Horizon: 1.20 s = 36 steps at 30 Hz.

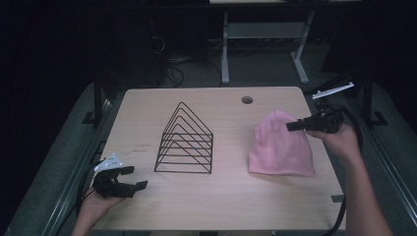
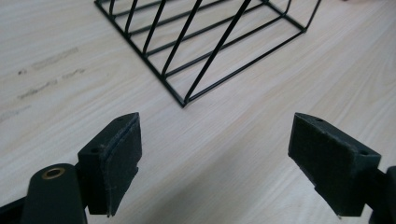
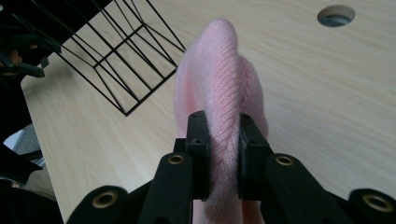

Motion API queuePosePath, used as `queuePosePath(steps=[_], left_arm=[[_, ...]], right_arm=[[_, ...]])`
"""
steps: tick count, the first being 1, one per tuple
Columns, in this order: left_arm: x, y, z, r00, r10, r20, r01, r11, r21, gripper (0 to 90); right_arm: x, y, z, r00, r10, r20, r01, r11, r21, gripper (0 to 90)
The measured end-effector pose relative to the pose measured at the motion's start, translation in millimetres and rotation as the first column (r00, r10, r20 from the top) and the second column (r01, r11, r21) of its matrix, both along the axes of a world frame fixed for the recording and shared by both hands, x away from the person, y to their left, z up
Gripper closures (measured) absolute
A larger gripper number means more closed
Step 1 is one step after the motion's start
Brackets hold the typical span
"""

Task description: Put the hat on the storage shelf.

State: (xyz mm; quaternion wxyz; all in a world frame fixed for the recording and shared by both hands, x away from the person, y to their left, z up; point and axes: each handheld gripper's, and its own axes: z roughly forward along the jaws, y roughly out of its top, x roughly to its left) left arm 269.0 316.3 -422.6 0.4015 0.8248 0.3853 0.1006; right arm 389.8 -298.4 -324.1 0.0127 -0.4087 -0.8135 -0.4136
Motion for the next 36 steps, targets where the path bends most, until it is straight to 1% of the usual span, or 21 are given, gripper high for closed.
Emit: queuePosePath(steps=[3, 4, 5, 6, 8, 12, 13, 14, 16, 18, 19, 23, 24, 25, 26, 27, 28, 29, 35, 36], left_arm=[[0.2, -2.0, 9.0, 0.9998, -0.020, 0.008, 0.020, 0.9997, 0.012, 17.5], [0.5, -2.4, 12.5, 0.9996, -0.028, 0.010, 0.028, 0.9995, 0.013, 17.5], [0.5, -2.4, 12.5, 0.9996, -0.028, 0.010, 0.028, 0.9995, 0.013, 17.5], [1.0, -3.7, 20.3, 0.9989, -0.044, 0.014, 0.044, 0.9990, 0.012, 17.5], [1.9, -5.4, 29.1, 0.9977, -0.063, 0.023, 0.063, 0.9979, 0.014, 17.5], [5.1, -10.3, 46.9, 0.9939, -0.104, 0.036, 0.104, 0.9945, 0.013, 17.6], [6.1, -11.6, 51.0, 0.9929, -0.113, 0.039, 0.113, 0.9936, 0.007, 17.6], [7.4, -12.9, 55.2, 0.9915, -0.123, 0.041, 0.123, 0.9924, 0.004, 17.6], [9.7, -15.6, 62.9, 0.9872, -0.152, 0.051, 0.151, 0.9884, 0.015, 17.8], [11.5, -18.8, 70.1, 0.9840, -0.170, 0.054, 0.170, 0.9854, 0.004, 17.8], [13.0, -20.7, 74.6, 0.9809, -0.186, 0.056, 0.186, 0.9825, 0.004, 17.8], [16.8, -27.5, 87.0, 0.9741, -0.218, 0.059, 0.218, 0.9759, 0.003, 17.8], [17.8, -29.4, 90.0, 0.9727, -0.224, 0.061, 0.224, 0.9746, 0.004, 17.8], [17.8, -29.4, 90.0, 0.9727, -0.224, 0.061, 0.224, 0.9746, 0.004, 17.8], [20.1, -32.8, 96.1, 0.9697, -0.235, 0.065, 0.235, 0.9719, 0.013, 17.8], [20.1, -32.8, 96.1, 0.9697, -0.235, 0.065, 0.235, 0.9719, 0.013, 17.8], [22.1, -35.7, 102.0, 0.9662, -0.249, 0.067, 0.249, 0.9685, 0.012, 17.8], [23.5, -37.3, 104.9, 0.9645, -0.255, 0.068, 0.255, 0.9669, 0.013, 17.8], [31.5, -46.9, 120.9, 0.9575, -0.278, 0.076, 0.276, 0.9603, 0.038, 17.8], [32.9, -48.4, 123.4, 0.9563, -0.283, 0.075, 0.280, 0.9591, 0.041, 17.8]], right_arm=[[-4.8, -0.3, 12.1, 0.9996, 0.006, 0.028, -0.006, 1.000, -0.013, 77.9], [-5.8, -0.5, 15.1, 0.9994, 0.008, 0.035, -0.007, 1.000, -0.014, 77.9], [-5.8, -0.5, 15.1, 0.9994, 0.008, 0.035, -0.007, 1.000, -0.014, 77.9], [-8.8, 0.5, 23.9, 0.9986, 0.011, 0.051, -0.010, 1.000, -0.021, 78.0], [-11.0, 2.4, 30.6, 0.9978, 0.018, 0.064, -0.016, 0.999, -0.028, 78.0], [-14.8, 7.3, 45.3, 0.9951, 0.031, 0.094, -0.028, 0.999, -0.031, 78.1], [-15.7, 8.4, 49.2, 0.9944, 0.033, 0.100, -0.029, 0.999, -0.033, 78.0], [-16.4, 9.4, 52.9, 0.9938, 0.035, 0.106, -0.031, 0.999, -0.031, 78.0], [-17.6, 11.7, 60.3, 0.9922, 0.044, 0.117, -0.042, 0.999, -0.022, 78.1], [-19.6, 15.4, 68.1, 0.9895, 0.054, 0.134, -0.051, 0.998, -0.023, 78.0], [-20.6, 17.5, 71.9, 0.9883, 0.059, 0.141, -0.057, 0.998, -0.024, 78.0], [-23.8, 26.9, 86.3, 0.9822, 0.087, 0.167, -0.082, 0.996, -0.034, 78.0], [-24.7, 29.2, 89.9, 0.9813, 0.089, 0.170, -0.085, 0.996, -0.035, 78.0], [-25.3, 31.5, 93.5, 0.9797, 0.097, 0.175, -0.092, 0.995, -0.038, 78.0], [-26.0, 34.3, 98.0, 0.9774, 0.104, 0.184, -0.098, 0.994, -0.041, 78.0], [-26.0, 34.3, 98.0, 0.9774, 0.104, 0.184, -0.098, 0.994, -0.041, 78.0], [-27.0, 39.0, 105.5, 0.9738, 0.116, 0.195, -0.111, 0.993, -0.038, 78.0], [-27.1, 40.8, 108.3, 0.9723, 0.120, 0.200, -0.115, 0.993, -0.037, 78.0], [-26.5, 59.4, 127.7, 0.9601, 0.159, 0.230, -0.153, 0.987, -0.042, 78.0], [-26.7, 64.4, 131.9, 0.9565, 0.171, 0.237, -0.164, 0.985, -0.046, 78.0]])
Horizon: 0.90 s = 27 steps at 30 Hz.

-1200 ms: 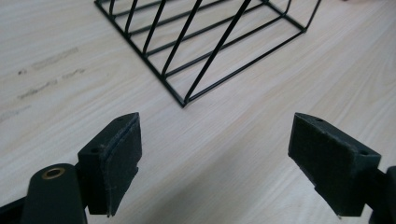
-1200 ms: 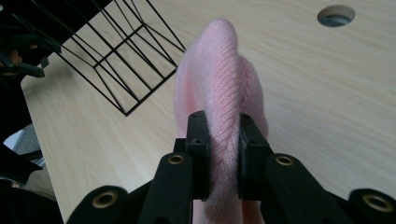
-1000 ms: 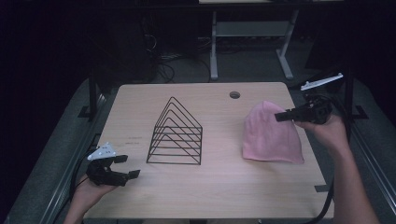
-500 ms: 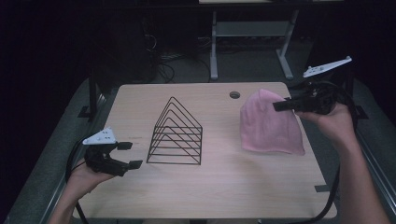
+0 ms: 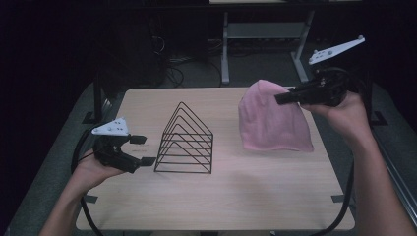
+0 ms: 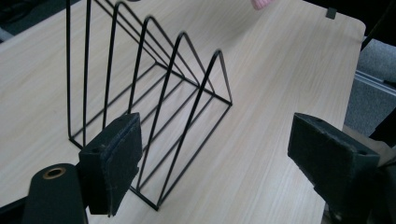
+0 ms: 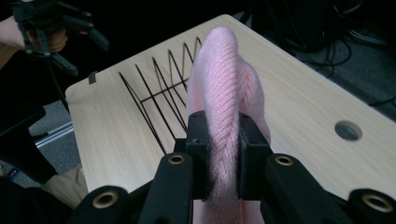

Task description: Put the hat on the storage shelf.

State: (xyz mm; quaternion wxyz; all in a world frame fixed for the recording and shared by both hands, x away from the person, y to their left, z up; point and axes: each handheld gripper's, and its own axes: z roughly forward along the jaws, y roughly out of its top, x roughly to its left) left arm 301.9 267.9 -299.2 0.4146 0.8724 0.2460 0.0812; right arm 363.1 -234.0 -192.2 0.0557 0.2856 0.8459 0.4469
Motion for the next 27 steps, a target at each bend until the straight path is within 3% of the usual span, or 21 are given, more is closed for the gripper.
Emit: queuePosePath(steps=[6, 13, 27], left_arm=[[9.8, -9.5, 14.7, 0.9994, -0.035, 0.002, 0.035, 0.9991, -0.023, 19.2], [21.5, -21.4, 29.6, 0.9979, -0.065, 0.006, 0.065, 0.9977, -0.018, 20.4], [34.2, -37.5, 60.8, 0.9947, -0.098, 0.028, 0.100, 0.9936, -0.053, 26.0]], right_arm=[[-2.1, 26.2, 21.0, 0.9981, 0.053, 0.031, -0.053, 0.999, -0.001, 78.0], [-1.8, 58.0, 39.7, 0.9905, 0.119, 0.069, -0.119, 0.993, 0.000, 78.0], [4.9, 113.1, 58.0, 0.9746, 0.208, 0.084, -0.207, 0.978, -0.014, 77.9]])
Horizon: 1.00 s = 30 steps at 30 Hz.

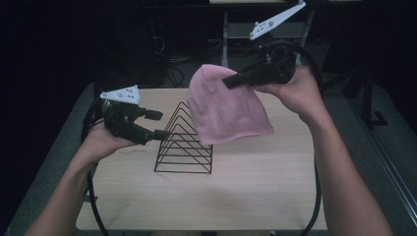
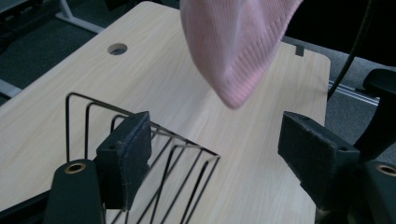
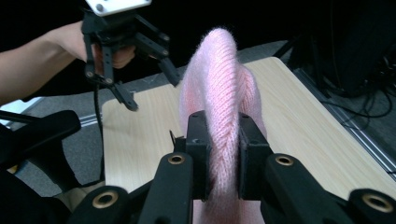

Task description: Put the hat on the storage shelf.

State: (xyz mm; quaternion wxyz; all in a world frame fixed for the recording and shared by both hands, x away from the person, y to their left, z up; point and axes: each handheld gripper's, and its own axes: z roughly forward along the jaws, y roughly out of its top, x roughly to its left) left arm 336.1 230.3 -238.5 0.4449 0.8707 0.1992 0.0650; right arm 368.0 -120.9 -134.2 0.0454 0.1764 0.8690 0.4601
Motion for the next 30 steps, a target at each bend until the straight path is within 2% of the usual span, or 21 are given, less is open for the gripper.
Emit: queuePosePath(steps=[4, 7, 11, 12, 13, 18, 20, 23, 26, 30], left_arm=[[4.8, -1.7, 8.0, 0.9998, -0.017, -0.010, 0.017, 0.9993, -0.033, 29.0], [8.0, -2.2, 13.5, 0.9997, -0.026, -0.005, 0.025, 0.9989, -0.039, 30.4], [13.0, 0.4, 19.1, 0.9997, -0.020, -0.010, 0.020, 0.9976, -0.067, 33.6], [14.5, 1.9, 19.4, 0.9997, -0.019, -0.016, 0.018, 0.9971, -0.074, 33.6], [15.9, 3.6, 19.3, 0.9995, -0.021, -0.022, 0.019, 0.9965, -0.081, 35.6], [20.6, 13.9, 19.9, 0.9984, -0.035, -0.045, 0.031, 0.9957, -0.088, 57.6], [22.2, 18.7, 21.5, 0.9981, -0.043, -0.045, 0.038, 0.9938, -0.105, 69.0], [22.4, 24.0, 25.7, 0.9987, -0.039, -0.034, 0.035, 0.9933, -0.111, 79.9], [22.4, 27.5, 30.3, 0.9993, -0.034, -0.015, 0.032, 0.9948, -0.097, 84.4], [22.9, 31.9, 35.1, 0.9999, -0.013, -0.001, 0.013, 0.9970, -0.076, 86.0]], right_arm=[[0.0, 14.0, 4.1, 0.9997, 0.023, 0.011, -0.023, 1.000, -0.005, 77.9], [0.9, 24.2, 8.2, 0.9990, 0.040, 0.021, -0.039, 0.999, -0.006, 77.9], [1.9, 35.0, 11.8, 0.9981, 0.057, 0.025, -0.056, 0.998, -0.004, 77.9], [3.3, 42.7, 13.1, 0.9970, 0.072, 0.029, -0.072, 0.997, 0.001, 78.0], [3.9, 46.6, 13.7, 0.9963, 0.080, 0.032, -0.080, 0.997, 0.000, 78.0], [7.3, 62.8, 16.5, 0.9922, 0.112, 0.056, -0.112, 0.994, -0.001, 78.0], [8.6, 66.8, 17.9, 0.9918, 0.113, 0.060, -0.114, 0.994, 0.004, 78.0], [10.0, 70.9, 18.8, 0.9921, 0.111, 0.058, -0.113, 0.993, 0.025, 78.0], [11.3, 73.2, 18.1, 0.9923, 0.106, 0.064, -0.109, 0.993, 0.038, 78.0], [14.0, 75.1, 15.1, 0.9938, 0.093, 0.061, -0.096, 0.994, 0.059, 77.9]])
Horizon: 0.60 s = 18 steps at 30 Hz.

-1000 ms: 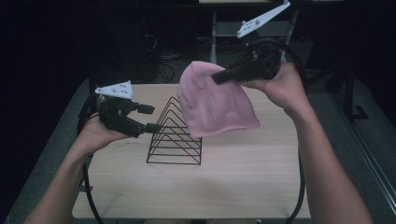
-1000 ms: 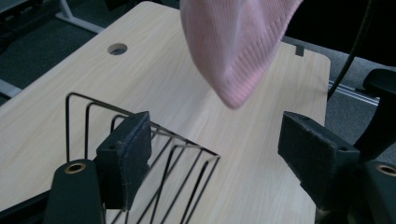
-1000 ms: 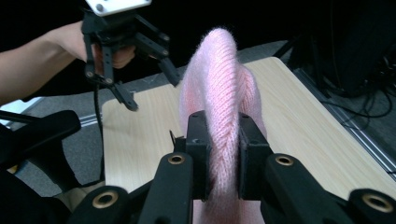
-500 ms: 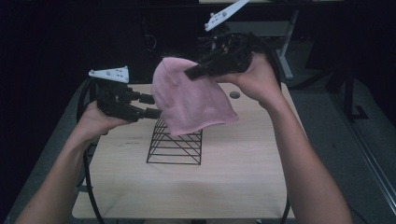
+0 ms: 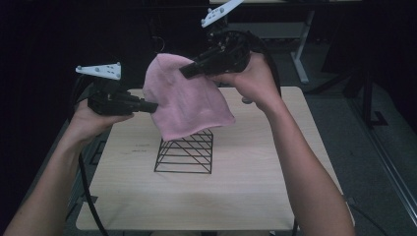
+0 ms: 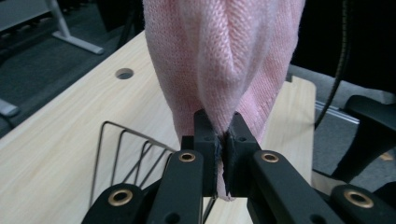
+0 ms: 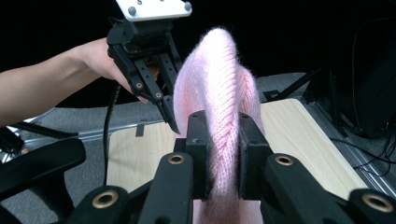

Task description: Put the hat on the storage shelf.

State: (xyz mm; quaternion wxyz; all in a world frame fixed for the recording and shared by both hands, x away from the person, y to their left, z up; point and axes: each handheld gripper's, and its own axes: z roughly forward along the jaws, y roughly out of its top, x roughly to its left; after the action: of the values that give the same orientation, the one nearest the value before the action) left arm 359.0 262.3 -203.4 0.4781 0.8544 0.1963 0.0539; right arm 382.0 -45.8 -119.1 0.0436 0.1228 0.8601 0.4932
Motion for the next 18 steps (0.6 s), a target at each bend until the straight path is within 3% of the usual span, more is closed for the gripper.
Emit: queuePosePath(steps=[8, 18], left_arm=[[2.2, 11.6, 2.4, 0.9995, 0.031, -0.001, -0.031, 0.9992, 0.027, 86.5], [5.3, 15.7, -5.0, 0.9973, 0.073, 0.014, -0.074, 0.9909, 0.113, 86.6]], right_arm=[[4.8, 2.9, -12.1, 0.9995, -0.019, -0.023, 0.020, 0.999, 0.035, 77.8], [16.2, 11.8, -39.3, 0.9982, -0.031, -0.052, 0.033, 0.999, 0.043, 77.5]])
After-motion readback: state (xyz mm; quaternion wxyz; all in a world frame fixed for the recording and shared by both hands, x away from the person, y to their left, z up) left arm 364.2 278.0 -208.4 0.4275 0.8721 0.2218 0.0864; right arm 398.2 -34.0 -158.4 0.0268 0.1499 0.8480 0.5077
